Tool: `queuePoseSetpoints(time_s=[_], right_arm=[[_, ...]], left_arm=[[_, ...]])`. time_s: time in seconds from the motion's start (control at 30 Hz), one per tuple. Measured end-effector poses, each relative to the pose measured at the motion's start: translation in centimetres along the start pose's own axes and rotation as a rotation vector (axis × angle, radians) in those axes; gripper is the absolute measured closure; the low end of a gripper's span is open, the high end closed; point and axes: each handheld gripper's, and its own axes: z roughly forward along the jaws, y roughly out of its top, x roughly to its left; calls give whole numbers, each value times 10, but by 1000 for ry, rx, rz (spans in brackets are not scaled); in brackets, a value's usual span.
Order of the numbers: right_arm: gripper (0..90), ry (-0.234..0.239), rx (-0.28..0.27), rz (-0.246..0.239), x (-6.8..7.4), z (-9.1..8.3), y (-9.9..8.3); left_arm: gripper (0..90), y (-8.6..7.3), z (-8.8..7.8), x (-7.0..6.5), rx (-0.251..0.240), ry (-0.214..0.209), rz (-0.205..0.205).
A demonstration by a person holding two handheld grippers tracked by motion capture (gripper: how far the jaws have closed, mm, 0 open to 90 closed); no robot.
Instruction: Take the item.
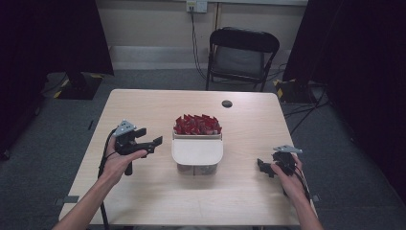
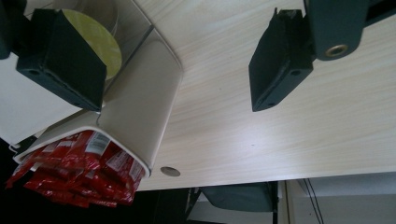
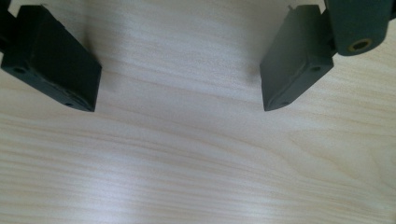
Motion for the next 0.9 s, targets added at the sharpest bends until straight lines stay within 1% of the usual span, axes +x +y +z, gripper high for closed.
queuePoseSetpoints(time_s=[0.03, 0.07, 0.13, 0.27, 0.37, 0.5, 0.57, 0.6, 0.67, 0.7, 0.73, 0.77, 0.8, 0.83, 0.9], right_arm=[[119, 0, 0, 0, 0, 0, 0], [119, 0, 0, 0, 0, 0, 0], [119, 0, 0, 0, 0, 0, 0], [119, 0, 0, 0, 0, 0, 0], [119, 0, 0, 0, 0, 0, 0], [119, 0, 0, 0, 0, 0, 0], [119, 0, 0, 0, 0, 0, 0], [119, 0, 0, 0, 0, 0, 0], [119, 1, 0, 0, 0, 0, 0], [119, 1, 0, 0, 0, 0, 0], [119, 1, 0, 0, 0, 0, 0], [119, 1, 0, 0, 0, 0, 0], [119, 2, 0, -1, 0, 0, 0], [119, 2, 0, -1, 0, 0, 0], [119, 3, 0, -1, 0, 0, 0]], left_arm=[[187, 2, 0, -1, 0, -11, 8], [175, 2, 0, -2, -4, -13, 6], [157, 5, 0, -4, -5, -23, 13], [156, 11, -1, -6, -20, -30, 8], [156, 15, -1, -8, -29, -33, 12], [169, 20, 0, -12, -26, -41, 16], [195, 22, 1, -13, -24, -32, 13], [233, 23, 1, -14, -30, -34, 8], [246, 25, 1, -15, -23, -43, 8], [264, 25, 1, -17, -19, -39, 3], [262, 26, 2, -17, -21, -38, -2], [262, 27, 2, -18, -16, -52, -8], [281, 27, 2, -18, -14, -57, -12], [294, 27, 3, -19, -14, -49, -8], [291, 27, 5, -21, -18, -65, -8]])
